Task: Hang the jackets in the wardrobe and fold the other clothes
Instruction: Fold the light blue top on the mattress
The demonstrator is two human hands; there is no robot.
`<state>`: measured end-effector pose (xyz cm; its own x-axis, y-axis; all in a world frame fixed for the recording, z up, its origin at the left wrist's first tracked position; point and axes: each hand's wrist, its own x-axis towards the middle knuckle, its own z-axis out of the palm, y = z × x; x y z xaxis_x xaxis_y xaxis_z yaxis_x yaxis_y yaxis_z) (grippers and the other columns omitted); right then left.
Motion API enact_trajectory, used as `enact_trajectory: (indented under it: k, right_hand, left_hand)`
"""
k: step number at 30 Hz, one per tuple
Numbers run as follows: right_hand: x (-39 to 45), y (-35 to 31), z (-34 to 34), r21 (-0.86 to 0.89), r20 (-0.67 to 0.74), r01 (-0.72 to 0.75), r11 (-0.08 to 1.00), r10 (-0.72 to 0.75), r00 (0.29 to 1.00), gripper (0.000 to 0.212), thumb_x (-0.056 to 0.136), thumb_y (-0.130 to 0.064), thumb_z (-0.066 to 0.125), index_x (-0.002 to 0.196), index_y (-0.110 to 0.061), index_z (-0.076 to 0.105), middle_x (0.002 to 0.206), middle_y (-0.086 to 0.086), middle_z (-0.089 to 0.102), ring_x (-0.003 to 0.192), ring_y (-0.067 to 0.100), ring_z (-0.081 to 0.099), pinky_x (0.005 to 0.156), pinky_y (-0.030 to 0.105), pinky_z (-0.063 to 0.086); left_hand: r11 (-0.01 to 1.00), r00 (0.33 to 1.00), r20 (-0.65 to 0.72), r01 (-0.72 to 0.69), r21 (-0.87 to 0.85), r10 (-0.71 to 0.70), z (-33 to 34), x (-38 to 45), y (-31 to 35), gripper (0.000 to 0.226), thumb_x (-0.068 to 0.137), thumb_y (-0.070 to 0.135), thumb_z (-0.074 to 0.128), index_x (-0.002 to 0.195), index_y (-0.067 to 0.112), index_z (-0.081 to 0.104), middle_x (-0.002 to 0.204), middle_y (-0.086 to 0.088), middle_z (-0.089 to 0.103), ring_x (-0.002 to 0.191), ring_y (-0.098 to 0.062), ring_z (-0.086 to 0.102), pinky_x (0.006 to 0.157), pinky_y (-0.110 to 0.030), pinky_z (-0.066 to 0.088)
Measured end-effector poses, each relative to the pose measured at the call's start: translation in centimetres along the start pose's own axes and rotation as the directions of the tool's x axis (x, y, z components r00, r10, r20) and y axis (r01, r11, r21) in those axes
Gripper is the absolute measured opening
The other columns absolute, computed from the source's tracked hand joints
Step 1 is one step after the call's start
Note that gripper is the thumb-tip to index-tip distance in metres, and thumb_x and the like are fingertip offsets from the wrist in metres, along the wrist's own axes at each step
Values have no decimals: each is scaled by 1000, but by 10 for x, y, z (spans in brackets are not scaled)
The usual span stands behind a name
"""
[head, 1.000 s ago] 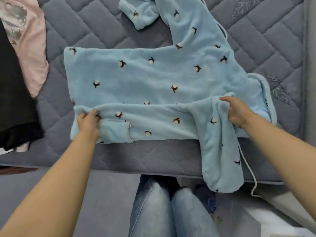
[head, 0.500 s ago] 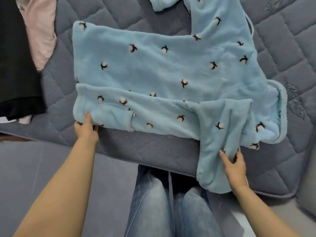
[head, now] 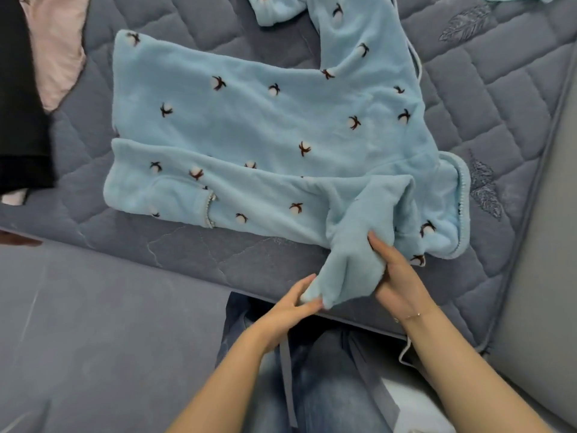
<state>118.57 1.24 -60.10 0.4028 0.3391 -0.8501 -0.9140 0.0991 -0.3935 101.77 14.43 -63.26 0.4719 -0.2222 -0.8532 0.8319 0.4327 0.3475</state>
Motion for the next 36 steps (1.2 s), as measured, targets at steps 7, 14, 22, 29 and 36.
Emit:
enact_trajectory:
  k: [7, 14, 22, 29, 36]
  right_hand:
    - [25, -53, 38, 132, 99, -107, 985, 95, 991, 32, 88, -32, 63, 106, -8, 75, 110, 9, 72, 103, 21, 69, 85, 36, 58]
    - [40, -85, 70, 454, 172, -3, 891, -84, 982, 33, 90, -35, 62, 108, -9, 70, 115, 9, 70, 107, 22, 67, 89, 36, 56]
    - [67, -5, 68, -294, -89, -259, 920, 243, 966, 20, 96, -30, 58, 110, -16, 58, 105, 12, 66, 96, 25, 64, 91, 39, 49]
    - [89, -2, 33, 66, -157, -20, 998, 30, 987, 21, 92, -26, 64, 112, -19, 64, 111, 2, 68, 107, 20, 64, 83, 34, 53]
    - [108, -51, 61, 483, -1, -217, 848, 249, 969, 29, 86, -32, 64, 98, -6, 68, 98, 14, 73, 99, 31, 68, 90, 54, 48]
  left_hand:
    - [794, 965, 0, -215, 568, 261, -7, -14, 40, 26, 88, 39, 70, 111, 27, 66, 120, 15, 55, 123, -4, 43, 110, -29, 32]
    - [849, 900, -258, -422, -317, 351, -65, -54, 144, 33, 87, 14, 48, 103, 13, 76, 103, -6, 74, 93, -19, 71, 71, -29, 57]
    - [621, 735, -664, -587, -519, 139, -155, -44, 170, 47, 92, 56, 50, 112, 18, 70, 114, -1, 69, 103, -23, 68, 85, -36, 57]
    - [820, 661, -749, -402, -406, -46, -121, -6, 119, 45, 88, 43, 69, 124, 19, 59, 117, -1, 65, 105, -23, 62, 74, -33, 54]
    - [469, 635, -730, -740, -483, 252, -102, -14, 266, 15, 95, 2, 49, 85, 9, 57, 71, -6, 61, 64, -16, 59, 62, -31, 55]
